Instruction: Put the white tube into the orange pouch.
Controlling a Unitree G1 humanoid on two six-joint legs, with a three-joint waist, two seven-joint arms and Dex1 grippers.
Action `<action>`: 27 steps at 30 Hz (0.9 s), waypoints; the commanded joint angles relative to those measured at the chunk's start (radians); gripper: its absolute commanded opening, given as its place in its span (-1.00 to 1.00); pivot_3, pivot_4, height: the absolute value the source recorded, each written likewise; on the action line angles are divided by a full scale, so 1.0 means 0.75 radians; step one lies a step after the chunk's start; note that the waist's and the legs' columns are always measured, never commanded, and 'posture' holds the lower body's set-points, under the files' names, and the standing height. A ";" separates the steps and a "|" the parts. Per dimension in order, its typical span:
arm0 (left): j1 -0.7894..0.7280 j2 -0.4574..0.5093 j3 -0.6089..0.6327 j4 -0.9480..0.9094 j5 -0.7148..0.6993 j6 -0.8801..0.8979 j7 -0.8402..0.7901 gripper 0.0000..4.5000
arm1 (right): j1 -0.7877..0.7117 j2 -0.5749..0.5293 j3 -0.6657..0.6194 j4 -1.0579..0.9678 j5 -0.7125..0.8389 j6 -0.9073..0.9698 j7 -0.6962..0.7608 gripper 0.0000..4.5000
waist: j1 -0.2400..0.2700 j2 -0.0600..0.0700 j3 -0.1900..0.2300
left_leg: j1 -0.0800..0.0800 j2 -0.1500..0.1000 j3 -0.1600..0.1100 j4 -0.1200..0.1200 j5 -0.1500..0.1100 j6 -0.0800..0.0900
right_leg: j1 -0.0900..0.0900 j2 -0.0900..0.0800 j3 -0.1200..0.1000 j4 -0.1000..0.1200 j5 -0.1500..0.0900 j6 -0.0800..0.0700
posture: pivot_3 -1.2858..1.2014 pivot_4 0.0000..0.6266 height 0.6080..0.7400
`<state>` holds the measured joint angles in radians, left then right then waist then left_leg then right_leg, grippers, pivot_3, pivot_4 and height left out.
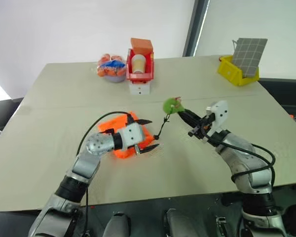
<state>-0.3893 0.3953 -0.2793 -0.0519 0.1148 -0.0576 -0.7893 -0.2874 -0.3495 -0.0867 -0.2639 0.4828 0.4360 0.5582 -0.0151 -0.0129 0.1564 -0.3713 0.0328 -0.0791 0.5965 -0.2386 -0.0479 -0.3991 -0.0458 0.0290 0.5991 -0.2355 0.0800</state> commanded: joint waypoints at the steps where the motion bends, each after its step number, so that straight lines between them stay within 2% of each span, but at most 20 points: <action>1: 0.027 -0.032 -0.022 -0.114 0.154 -0.018 0.177 0.98 | -0.033 0.037 -0.031 -0.084 0.092 0.032 -0.025 -1.00 | 0.002 0.000 0.000 | 0.000 0.000 0.000 0.000 0.000 0.000 | 0.000 0.000 0.000 0.000 0.000 0.000 | 0.03 -0.52 1.00; 9: 0.078 -0.069 -0.032 -0.141 0.295 -0.006 0.371 0.98 | -0.055 0.086 -0.065 -0.093 0.226 0.107 -0.082 -1.00 | 0.001 0.000 0.000 | 0.000 0.000 0.000 0.001 0.000 0.000 | 0.001 0.000 0.000 0.000 -0.002 0.003 | 0.03 -0.52 1.00; 17: 0.140 -0.071 -0.054 -0.142 0.298 -0.007 0.383 0.98 | -0.045 0.121 -0.136 -0.036 0.272 0.119 -0.177 -1.00 | 0.002 0.001 0.000 | 0.000 0.000 0.000 0.000 0.000 0.000 | 0.000 0.000 0.000 0.000 -0.001 0.001 | 0.03 -0.52 1.00; 24: 0.132 -0.081 -0.060 -0.101 0.317 -0.024 0.437 0.98 | -0.022 0.123 -0.138 -0.039 0.274 0.116 -0.187 -1.00 | 0.001 0.001 0.000 | 0.000 0.000 0.000 0.000 0.000 0.000 | 0.000 0.000 0.000 0.000 -0.001 0.002 | 0.03 -0.52 1.00; 27: 0.136 -0.136 -0.036 -0.099 0.280 0.067 0.469 0.98 | -0.020 0.126 -0.130 -0.040 0.269 0.110 -0.189 -1.00 | 0.001 0.001 0.000 | 0.000 0.000 0.000 0.000 0.000 0.000 | 0.000 0.000 0.000 0.000 -0.001 0.002 | 0.03 -0.52 1.00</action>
<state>-0.2816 0.3163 -0.3285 -0.1098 0.3448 -0.0426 -0.4599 -0.2942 -0.2601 -0.1738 -0.2688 0.6723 0.5344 0.4173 -0.0146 -0.0122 0.1562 -0.3712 0.0328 -0.0791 0.5968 -0.2386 -0.0478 -0.3989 -0.0459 0.0290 0.5992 -0.2363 0.0812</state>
